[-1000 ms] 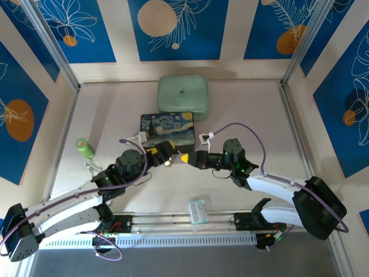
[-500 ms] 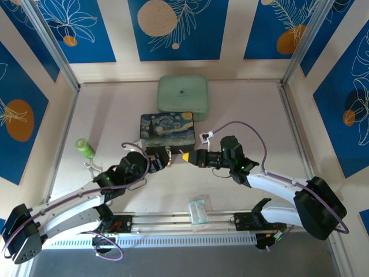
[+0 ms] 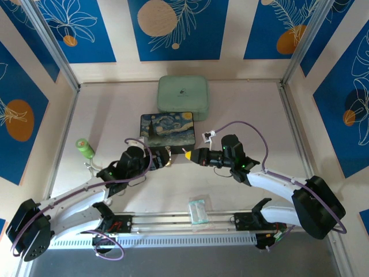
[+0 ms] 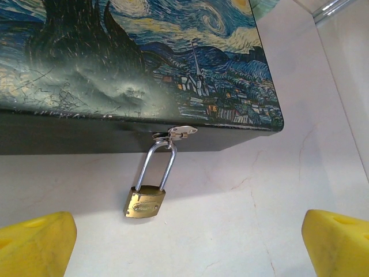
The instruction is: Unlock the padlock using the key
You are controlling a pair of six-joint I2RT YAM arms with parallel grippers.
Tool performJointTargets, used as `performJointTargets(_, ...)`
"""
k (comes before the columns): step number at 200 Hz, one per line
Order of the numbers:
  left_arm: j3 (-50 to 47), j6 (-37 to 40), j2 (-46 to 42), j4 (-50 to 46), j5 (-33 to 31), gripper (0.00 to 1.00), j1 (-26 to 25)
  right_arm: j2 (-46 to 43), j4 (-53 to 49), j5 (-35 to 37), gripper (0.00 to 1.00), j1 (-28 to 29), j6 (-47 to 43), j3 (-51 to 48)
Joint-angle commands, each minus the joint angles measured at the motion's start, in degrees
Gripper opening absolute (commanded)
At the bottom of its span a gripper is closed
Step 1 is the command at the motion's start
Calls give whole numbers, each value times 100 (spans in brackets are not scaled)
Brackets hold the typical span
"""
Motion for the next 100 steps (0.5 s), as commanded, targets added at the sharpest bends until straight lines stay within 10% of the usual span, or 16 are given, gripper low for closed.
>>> performJointTargets(1,102,151,49,9,54,99,51,111,38,-55,0,-61,-106,-9)
performJointTargets(100,39,220,720,466,145,99,221,637,333,-60,0,-238,-166,8)
